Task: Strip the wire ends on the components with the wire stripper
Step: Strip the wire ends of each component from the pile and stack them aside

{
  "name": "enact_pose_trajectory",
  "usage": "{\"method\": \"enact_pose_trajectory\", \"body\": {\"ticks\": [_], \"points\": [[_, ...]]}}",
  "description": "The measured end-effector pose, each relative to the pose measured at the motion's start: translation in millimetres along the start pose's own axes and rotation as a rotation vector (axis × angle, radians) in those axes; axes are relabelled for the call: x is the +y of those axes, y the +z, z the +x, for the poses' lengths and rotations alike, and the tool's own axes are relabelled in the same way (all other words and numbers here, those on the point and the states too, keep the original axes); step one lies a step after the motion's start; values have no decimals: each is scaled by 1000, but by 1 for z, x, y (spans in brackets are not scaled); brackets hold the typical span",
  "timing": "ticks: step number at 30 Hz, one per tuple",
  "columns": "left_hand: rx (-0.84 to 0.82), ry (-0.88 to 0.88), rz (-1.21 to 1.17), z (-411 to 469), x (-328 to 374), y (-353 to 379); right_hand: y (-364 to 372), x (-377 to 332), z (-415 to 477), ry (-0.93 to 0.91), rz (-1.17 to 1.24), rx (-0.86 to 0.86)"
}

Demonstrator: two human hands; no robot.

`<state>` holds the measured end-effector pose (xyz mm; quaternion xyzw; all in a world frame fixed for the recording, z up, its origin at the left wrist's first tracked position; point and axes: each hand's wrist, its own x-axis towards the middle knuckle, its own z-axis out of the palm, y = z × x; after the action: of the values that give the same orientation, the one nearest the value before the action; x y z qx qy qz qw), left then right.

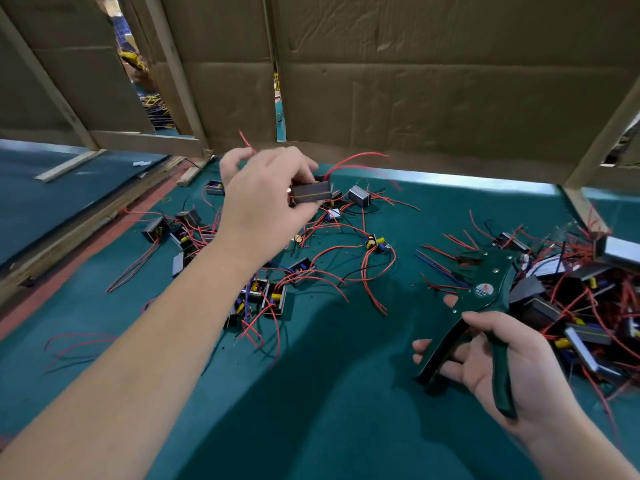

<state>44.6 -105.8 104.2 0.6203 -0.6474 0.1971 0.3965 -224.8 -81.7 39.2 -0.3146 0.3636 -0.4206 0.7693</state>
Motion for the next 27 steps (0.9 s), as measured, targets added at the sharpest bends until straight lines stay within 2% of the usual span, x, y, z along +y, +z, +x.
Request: {"method": "enact_pose_trajectory", "body": {"ticks": [2,3,6,7,8,13,15,17,19,22,23,25,27], "points": [[-82,-68,-114,-1,15,-5,1,-2,-1,8,16,-12],[-131,-146,-272,-3,24,-5,2,-3,-1,12,25,-15],[-214,-562,-1108,-9,55,0,1,-4,-2,8,44,-37],[-229,-694,-1351,-11,62,7,0,-4,-2,4,53,-43],[-251,-776,-1490,-14,66,14,-1,-4,-2,-2,65,-47],[-390,-1025,-1690,-37,69,43,-3,-4,-3,-26,130,-132],[-358,-1146,-1848,-49,71,53,-5,-5,-3,-25,154,-198],[-258,-1241,-1980,-57,70,61,-6,-5,-2,-32,175,-243],[-195,-1263,-2059,-61,65,65,-5,-4,-2,-36,191,-257],[-231,-1131,-2065,-64,53,65,-3,-4,-2,-36,210,-254],[-278,-1069,-1963,-65,51,65,-2,-3,-1,-40,210,-244],[-363,-938,-1593,-70,52,67,-2,-3,0,-48,201,-225],[-354,-754,-1256,-74,56,69,-3,-4,0,-54,196,-217]]}}
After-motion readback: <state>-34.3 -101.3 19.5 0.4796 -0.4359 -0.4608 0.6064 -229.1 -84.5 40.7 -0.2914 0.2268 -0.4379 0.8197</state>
